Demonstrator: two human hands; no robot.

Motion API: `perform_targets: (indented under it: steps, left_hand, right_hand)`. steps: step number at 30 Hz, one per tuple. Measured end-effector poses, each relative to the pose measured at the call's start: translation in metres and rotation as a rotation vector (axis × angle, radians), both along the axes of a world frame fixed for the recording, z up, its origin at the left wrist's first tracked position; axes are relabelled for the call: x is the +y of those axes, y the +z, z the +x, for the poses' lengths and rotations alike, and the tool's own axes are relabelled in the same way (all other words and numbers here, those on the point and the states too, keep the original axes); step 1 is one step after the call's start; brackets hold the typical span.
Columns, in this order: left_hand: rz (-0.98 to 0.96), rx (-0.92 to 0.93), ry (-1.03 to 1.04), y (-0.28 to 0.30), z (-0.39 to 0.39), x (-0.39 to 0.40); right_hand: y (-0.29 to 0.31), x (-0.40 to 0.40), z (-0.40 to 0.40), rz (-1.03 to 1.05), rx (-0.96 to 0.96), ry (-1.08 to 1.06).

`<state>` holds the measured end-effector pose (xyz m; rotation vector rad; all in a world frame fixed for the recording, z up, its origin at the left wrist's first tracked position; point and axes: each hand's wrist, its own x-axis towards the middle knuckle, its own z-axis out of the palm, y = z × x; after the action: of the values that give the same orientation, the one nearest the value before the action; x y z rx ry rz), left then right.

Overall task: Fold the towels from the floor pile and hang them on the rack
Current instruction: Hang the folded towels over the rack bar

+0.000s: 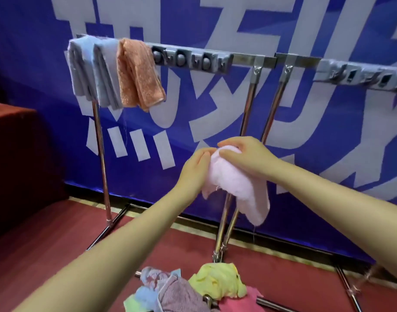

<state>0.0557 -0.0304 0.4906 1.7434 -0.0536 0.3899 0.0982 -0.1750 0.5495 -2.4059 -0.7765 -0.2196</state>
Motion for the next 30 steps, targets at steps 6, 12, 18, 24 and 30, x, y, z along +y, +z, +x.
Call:
perform_targets:
  steps: [6, 12, 18, 24, 30]
  left_hand:
    - [0.028, -0.134, 0.069, 0.06, 0.056, 0.035]
    - [-0.053, -0.232, 0.173, 0.114, 0.097, 0.077]
    - [-0.285, -0.193, 0.134, 0.145, 0.117, 0.121]
    - [-0.424, -0.197, 0.176, 0.149, 0.122, 0.149]
    - [-0.597, -0.22, 0.149, 0.138, 0.129, 0.172]
  right_hand:
    - [0.085, 0.041, 0.059, -0.283, -0.207, -0.011]
    - [0.155, 0.1, 0.109, -0.168, -0.106, -0.061]
    - [0.189, 0.163, 0.133, -0.101, -0.049, 0.031]
    - [0.198, 0.206, 0.151, -0.094, 0.031, 0.07]
    - [0.207, 0.225, 0.163, 0.126, 0.182, 0.162]
